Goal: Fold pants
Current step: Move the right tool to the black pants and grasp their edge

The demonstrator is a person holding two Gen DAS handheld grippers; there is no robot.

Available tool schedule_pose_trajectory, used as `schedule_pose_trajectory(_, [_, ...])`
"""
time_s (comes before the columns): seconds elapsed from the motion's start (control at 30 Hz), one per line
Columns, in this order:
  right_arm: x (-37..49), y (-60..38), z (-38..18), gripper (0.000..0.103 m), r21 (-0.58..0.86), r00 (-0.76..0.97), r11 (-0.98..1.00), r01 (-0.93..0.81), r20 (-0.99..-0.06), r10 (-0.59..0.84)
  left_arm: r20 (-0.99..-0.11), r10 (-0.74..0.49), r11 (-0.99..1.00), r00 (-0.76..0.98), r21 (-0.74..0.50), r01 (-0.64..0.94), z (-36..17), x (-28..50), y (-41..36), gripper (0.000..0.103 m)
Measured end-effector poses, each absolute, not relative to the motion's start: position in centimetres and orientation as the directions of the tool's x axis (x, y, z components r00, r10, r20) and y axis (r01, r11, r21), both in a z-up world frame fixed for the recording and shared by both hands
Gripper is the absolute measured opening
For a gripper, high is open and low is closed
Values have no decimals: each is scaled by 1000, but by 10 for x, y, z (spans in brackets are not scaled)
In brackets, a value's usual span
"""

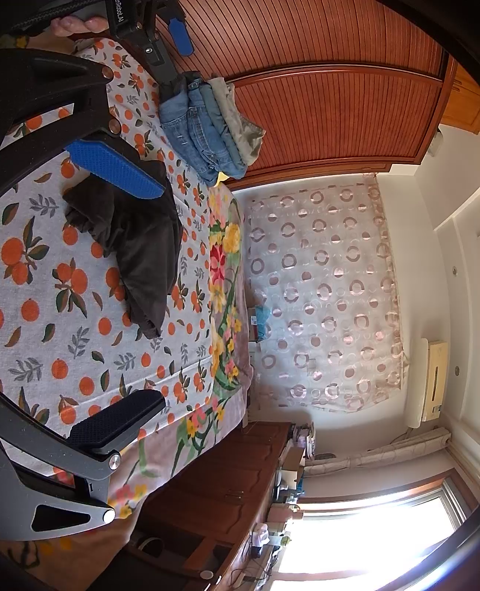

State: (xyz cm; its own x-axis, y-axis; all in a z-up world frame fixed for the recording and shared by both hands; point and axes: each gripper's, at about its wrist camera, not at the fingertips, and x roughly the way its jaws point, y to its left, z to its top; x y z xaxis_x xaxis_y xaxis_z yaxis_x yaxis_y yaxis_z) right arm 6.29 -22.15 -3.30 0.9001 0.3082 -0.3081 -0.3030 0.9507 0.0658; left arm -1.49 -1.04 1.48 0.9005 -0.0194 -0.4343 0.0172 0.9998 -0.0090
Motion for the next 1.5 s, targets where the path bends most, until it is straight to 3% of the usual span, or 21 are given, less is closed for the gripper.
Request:
schedule_pose_trajectory(0.2, [67, -219, -38, 103, 70, 878, 940, -334, -341, 337, -468, -38, 999, 883, -21, 32, 4, -7, -4, 103])
schedule_pose_trajectory(0.47, [76, -213, -49, 103, 66, 830, 921, -385, -412, 376, -576, -63, 998, 815, -12, 69, -34, 14, 2, 103])
schedule_pose_trajectory(0.83, [106, -197, -63, 87, 66, 739, 879, -473, -514, 436, -732, -71, 996, 678, -18, 85, -79, 51, 22, 103])
schedule_pose_trajectory(1.1, [133, -170, -73, 56, 101, 629, 820, -563, -592, 504, -741, -57, 997, 669, -8, 75, -78, 49, 38, 103])
schedule_pose_trajectory(1.33, [161, -152, -79, 39, 100, 530, 788, -607, -689, 495, -712, 46, 997, 700, 79, 15, -74, 53, 57, 103])
schedule_pose_trajectory(1.5, [170, -152, -72, 8, 111, 508, 773, -625, -694, 511, -721, 21, 998, 692, 61, 33, -75, 57, 64, 103])
